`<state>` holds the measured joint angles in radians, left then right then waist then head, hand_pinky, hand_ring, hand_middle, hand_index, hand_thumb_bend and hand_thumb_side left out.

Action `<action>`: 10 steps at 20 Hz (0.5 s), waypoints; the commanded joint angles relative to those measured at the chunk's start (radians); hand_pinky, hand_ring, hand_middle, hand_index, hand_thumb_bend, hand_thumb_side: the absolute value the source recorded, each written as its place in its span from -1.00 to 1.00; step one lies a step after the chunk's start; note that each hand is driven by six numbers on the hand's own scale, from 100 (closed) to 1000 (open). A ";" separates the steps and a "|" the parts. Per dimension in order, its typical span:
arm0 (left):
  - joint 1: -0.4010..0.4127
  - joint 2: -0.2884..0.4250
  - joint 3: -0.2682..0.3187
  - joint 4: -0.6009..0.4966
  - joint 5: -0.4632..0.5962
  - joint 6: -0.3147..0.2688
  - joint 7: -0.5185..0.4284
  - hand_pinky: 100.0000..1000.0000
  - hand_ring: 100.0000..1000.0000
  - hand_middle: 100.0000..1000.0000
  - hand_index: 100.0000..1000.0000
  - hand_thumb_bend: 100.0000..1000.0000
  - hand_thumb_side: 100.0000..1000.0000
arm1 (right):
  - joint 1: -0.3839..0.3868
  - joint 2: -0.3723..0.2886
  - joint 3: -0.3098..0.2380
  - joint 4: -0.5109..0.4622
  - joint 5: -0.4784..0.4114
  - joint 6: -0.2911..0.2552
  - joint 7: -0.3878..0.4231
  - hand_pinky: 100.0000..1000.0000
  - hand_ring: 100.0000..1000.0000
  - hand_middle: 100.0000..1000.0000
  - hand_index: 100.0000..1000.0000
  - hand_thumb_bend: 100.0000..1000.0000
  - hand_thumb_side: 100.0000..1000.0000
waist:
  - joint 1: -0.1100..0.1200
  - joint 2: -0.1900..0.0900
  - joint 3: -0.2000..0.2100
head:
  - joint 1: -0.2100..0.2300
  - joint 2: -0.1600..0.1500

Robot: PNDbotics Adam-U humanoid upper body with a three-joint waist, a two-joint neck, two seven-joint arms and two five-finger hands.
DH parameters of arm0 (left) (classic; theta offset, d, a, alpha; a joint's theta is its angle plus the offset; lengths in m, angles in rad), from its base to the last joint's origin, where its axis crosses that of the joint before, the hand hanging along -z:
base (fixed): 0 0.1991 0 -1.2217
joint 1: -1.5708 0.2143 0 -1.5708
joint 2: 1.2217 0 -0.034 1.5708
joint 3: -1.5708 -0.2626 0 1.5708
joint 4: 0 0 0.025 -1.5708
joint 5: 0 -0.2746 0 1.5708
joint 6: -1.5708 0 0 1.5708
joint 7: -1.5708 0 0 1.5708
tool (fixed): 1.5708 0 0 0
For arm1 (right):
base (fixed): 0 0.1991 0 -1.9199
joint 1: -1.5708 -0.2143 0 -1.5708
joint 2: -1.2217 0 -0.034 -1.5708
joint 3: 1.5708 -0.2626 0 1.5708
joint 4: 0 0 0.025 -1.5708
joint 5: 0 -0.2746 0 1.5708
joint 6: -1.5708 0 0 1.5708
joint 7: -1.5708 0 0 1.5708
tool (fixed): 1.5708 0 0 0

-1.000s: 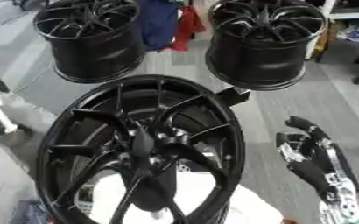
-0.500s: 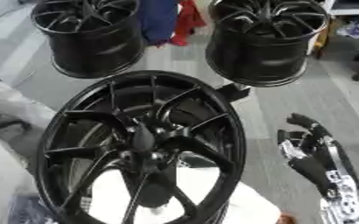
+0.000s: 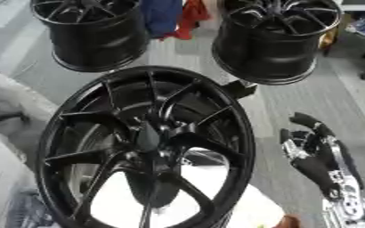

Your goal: Pull the pin out of the wheel hub.

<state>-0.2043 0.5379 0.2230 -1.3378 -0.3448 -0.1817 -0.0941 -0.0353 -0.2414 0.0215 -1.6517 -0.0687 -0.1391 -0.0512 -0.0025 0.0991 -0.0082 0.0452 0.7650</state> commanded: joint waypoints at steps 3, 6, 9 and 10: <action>0.020 -0.119 0.021 -0.198 0.142 0.033 0.062 0.05 0.08 0.28 0.56 -0.91 0.00 | -0.015 0.000 -0.004 -0.018 -0.002 -0.001 0.002 0.18 0.22 0.51 0.63 -0.67 -0.70 | -0.004 -0.003 0.002 | -0.005 0.005; 0.021 -0.188 0.020 -0.264 0.191 0.059 0.077 0.02 0.05 0.23 0.52 -0.92 -0.03 | -0.017 0.002 -0.003 -0.019 -0.003 -0.001 0.005 0.18 0.22 0.51 0.63 -0.67 -0.70 | -0.007 -0.002 0.005 | -0.005 0.005; 0.006 -0.260 0.027 -0.298 0.217 0.089 0.116 0.01 0.04 0.22 0.51 -0.94 -0.05 | -0.013 0.005 -0.003 -0.017 -0.004 -0.001 0.005 0.18 0.22 0.51 0.63 -0.67 -0.70 | -0.008 -0.006 0.008 | -0.005 0.005; 0.001 -0.282 0.029 -0.305 0.220 0.096 0.126 0.01 0.05 0.22 0.51 -0.93 -0.04 | -0.012 0.006 -0.002 -0.017 -0.004 -0.001 0.005 0.18 0.22 0.51 0.63 -0.68 -0.70 | -0.008 -0.006 0.009 | -0.007 0.005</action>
<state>-0.1892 0.2655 0.2396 -1.6093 -0.1378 -0.0955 0.0159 -0.0428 -0.2286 0.0221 -1.6519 -0.0687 -0.1373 -0.0486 -0.0118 0.1046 0.0006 0.0403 0.7650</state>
